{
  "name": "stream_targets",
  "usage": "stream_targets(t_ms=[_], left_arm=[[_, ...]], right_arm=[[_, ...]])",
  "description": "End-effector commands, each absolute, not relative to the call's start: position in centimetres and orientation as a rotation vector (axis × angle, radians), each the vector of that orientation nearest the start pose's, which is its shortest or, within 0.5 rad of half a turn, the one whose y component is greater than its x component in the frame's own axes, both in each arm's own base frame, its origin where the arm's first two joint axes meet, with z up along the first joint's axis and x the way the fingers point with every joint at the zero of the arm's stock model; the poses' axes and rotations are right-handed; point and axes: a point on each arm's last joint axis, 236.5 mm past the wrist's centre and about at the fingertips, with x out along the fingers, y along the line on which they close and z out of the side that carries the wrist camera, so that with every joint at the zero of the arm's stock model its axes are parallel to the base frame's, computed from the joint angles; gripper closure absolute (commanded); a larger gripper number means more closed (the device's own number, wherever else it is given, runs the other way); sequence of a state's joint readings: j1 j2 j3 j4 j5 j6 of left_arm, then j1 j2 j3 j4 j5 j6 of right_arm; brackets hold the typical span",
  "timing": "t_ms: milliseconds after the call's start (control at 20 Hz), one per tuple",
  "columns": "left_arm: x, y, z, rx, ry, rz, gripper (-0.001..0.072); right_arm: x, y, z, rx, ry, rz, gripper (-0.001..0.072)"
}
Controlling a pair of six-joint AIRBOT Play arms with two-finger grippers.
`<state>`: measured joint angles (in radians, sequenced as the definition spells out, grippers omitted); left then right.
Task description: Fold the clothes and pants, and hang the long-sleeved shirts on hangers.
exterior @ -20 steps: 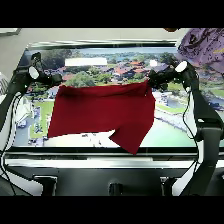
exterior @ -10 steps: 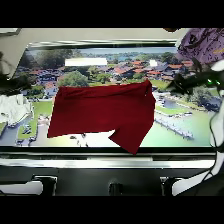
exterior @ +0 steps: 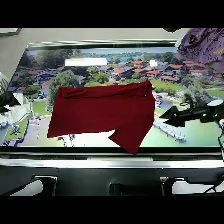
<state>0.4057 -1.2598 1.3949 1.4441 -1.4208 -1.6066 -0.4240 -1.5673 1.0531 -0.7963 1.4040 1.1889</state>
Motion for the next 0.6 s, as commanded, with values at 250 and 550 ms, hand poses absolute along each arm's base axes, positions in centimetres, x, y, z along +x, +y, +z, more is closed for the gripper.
stream_targets(t_ms=[250, 550], left_arm=[[35.5, 12.1, 8.4, -0.387, 1.220, 0.276, 0.0133], [35.3, 12.0, 8.3, -0.399, 1.229, 0.282, 0.0133]], right_arm=[[35.8, 6.6, -9.7, 0.697, 1.410, 0.388, 0.0239], [34.8, 8.0, -12.0, 0.716, 1.490, 0.398, 0.0364]])
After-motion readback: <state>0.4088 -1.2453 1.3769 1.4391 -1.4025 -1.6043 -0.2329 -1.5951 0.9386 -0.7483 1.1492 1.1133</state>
